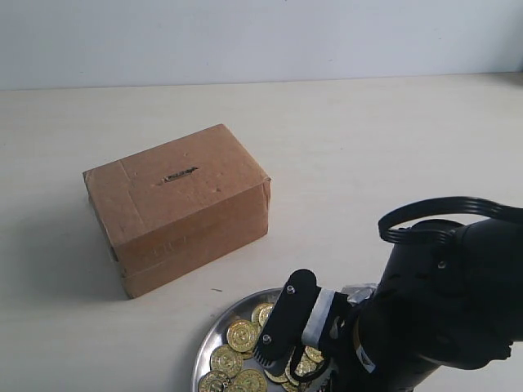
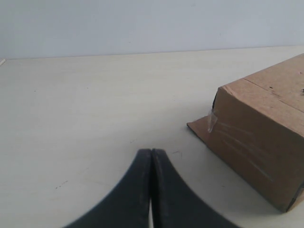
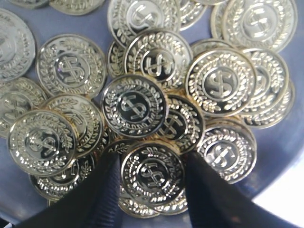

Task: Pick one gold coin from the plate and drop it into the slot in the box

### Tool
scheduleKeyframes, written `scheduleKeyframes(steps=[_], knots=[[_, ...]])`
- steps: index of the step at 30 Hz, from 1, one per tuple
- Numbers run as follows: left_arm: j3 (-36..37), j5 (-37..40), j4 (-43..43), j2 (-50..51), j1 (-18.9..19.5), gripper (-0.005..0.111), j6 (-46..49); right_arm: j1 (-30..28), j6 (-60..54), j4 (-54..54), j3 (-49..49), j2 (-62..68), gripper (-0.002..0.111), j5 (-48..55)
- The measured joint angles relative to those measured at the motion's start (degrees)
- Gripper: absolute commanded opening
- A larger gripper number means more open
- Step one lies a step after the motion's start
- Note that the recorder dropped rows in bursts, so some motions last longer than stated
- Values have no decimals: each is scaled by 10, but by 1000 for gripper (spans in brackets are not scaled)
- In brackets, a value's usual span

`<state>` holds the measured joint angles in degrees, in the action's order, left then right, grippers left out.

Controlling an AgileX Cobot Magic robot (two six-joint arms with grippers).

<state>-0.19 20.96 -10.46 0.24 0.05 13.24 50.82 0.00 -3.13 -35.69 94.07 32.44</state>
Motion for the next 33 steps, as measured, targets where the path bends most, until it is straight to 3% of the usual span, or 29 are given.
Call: scheduleKeyframes(steps=[33], knots=[[0, 0, 0, 0, 0, 0, 0, 0, 0, 31, 0, -90, 22, -6]])
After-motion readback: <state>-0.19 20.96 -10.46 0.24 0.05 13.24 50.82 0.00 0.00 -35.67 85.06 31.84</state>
